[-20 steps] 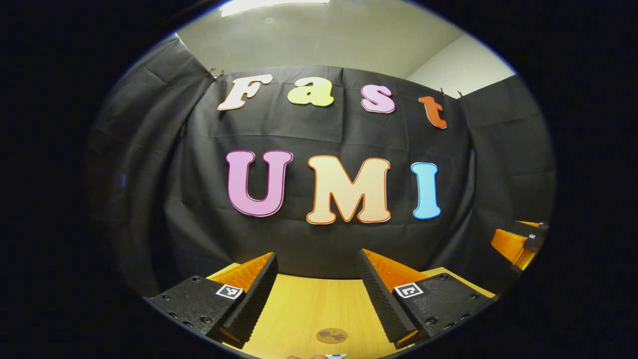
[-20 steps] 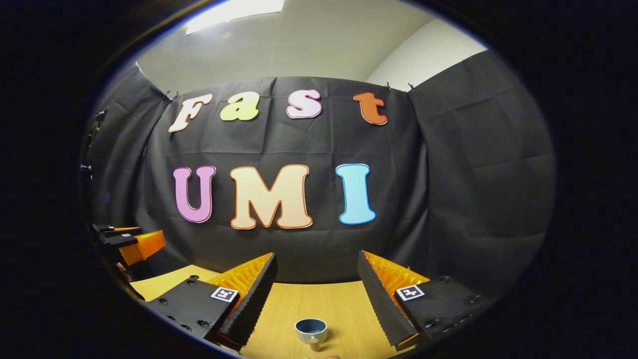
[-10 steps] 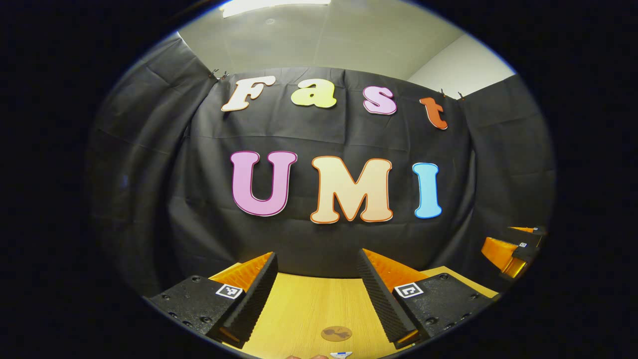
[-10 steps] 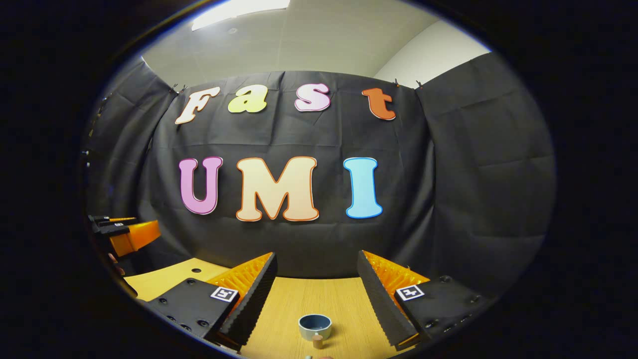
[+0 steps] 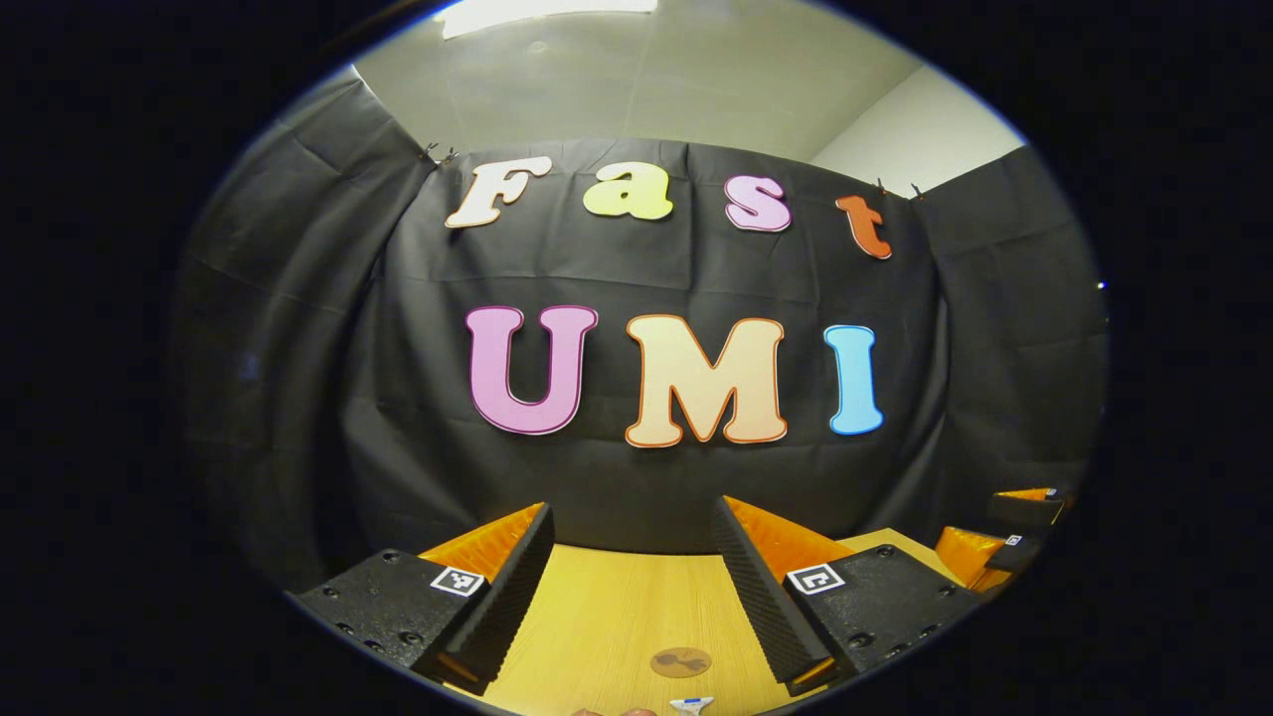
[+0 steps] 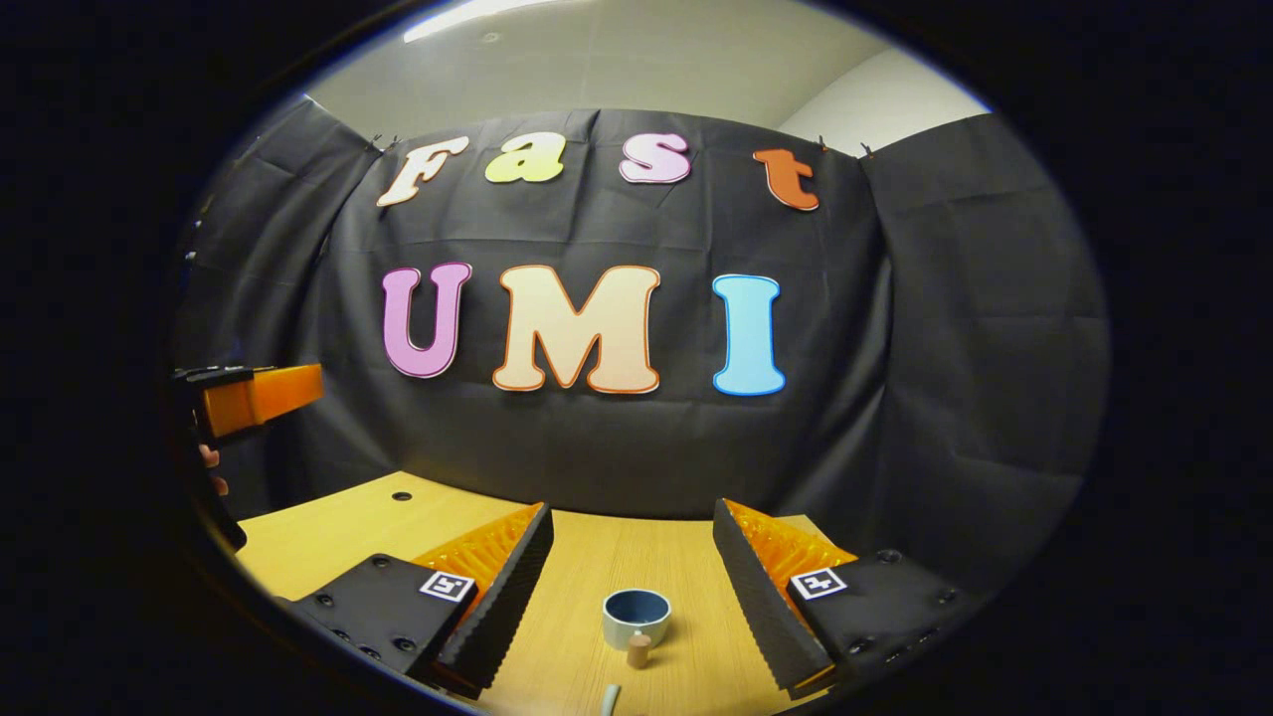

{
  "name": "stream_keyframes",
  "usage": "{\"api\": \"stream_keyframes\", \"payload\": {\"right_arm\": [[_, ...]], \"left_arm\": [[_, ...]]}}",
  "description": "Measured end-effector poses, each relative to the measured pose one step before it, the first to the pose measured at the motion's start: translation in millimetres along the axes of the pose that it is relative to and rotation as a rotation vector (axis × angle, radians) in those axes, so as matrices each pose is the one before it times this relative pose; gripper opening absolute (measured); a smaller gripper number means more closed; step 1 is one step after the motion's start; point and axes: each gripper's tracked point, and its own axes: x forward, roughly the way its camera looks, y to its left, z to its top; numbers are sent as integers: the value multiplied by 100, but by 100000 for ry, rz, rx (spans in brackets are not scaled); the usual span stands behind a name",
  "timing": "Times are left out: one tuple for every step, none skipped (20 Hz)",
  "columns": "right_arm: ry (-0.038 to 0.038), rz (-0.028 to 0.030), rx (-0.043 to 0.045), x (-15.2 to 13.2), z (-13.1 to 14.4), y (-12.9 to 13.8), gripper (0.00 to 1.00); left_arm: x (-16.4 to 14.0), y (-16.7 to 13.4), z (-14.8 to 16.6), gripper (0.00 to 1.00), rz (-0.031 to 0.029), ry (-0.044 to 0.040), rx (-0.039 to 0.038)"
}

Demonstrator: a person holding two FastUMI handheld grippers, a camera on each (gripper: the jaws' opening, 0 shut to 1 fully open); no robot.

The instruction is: Put the toothbrush and toothpaste on the desktop into the cup, then pick up the cup and place it on the coaster on the desktop.

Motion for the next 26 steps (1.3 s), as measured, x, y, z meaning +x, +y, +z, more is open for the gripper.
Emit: {"api": "stream_keyframes", "payload": {"right_arm": [[2261, 219, -63, 23, -1040, 33, 99], [2164, 25, 121, 73, -908, -22, 99], [2468, -79, 114, -21, -968, -6, 99], [3208, 207, 128, 29, -1185, 9, 99], [4018, 528, 53, 189, -1625, 132, 99], [4197, 252, -337, 262, -1604, 32, 100], [3823, 678, -482, 141, -1362, 121, 99], [3798, 523, -651, 277, -1392, 89, 99], [3188, 287, -780, 243, -1239, -45, 99], [3009, 87, -415, 278, -1084, 86, 100], [3089, 30, -257, 377, -1190, 56, 100], [3661, -78, -289, 390, -1240, 104, 100], [3405, 610, -257, 452, -1077, 242, 100], [3708, 383, -714, 398, -1093, 233, 100], [3410, 662, -819, 264, -1181, 247, 100], [3171, 289, -621, 264, -1051, 137, 99], [3206, 121, -477, 383, -960, 58, 99], [3827, -9, -382, 405, -974, 54, 99], [4081, 10, -72, 444, -1363, -24, 99], [4420, -160, 216, 536, -1241, 33, 99], [4077, -72, 604, 649, -960, 49, 100], [4073, -398, 325, 512, -916, -87, 100], [4478, 241, 403, 443, -958, 59, 100], [3976, 1217, 890, 369, -818, 312, 100], [3091, 191, 562, 396, -551, -44, 100], [2534, -443, -141, 485, -470, -122, 100]], "left_arm": [[-98, -5, -109, 94, -28, 362, -18], [-100, 61, -48, 94, -128, 303, 34], [-34, 59, -123, 94, -3, 354, 172], [-62, 51, 3, 94, -34, 279, 129], [-35, 113, -1, 94, 71, -75, 48], [-23, 67, 131, 94, 106, -230, 61], [-66, 52, -17, 94, 47, 40, 299], [-30, 38, 3, 94, 46, -60, 409], [-64, 107, -52, 94, 80, 7, 295], [-6, 83, -55, 94, -102, 147, 67], [-38, 81, -90, 94, -12, 356, -233], [-27, 137, -31, 94, 240, 366, -239], [-46, 98, -178, 94, 380, 299, -119], [-31, 197, -54, 94, 410, 88, 17], [-60, 258, -53, 94, 290, 198, 70], [-31, 77, -96, 94, 95, 280, 112], [-25, 145, -158, 94, 223, 155, 304], [-5, 285, -81, 94, 446, 366, 486], [-57, 336, -100, 94, 570, 134, 317], [-3, 207, -90, 94, 537, 172, -2], [-9, 196, -164, 94, 471, 231, -255], [-24, 232, -109, 94, 497, 283, -279], [35, 256, -190, 94, 360, 288, -241], [54, 211, -192, 94, 457, 465, -47], [67, 285, -239, 94, 415, 573, 147], [45, 209, -216, 94, 468, 592, 180]]}}
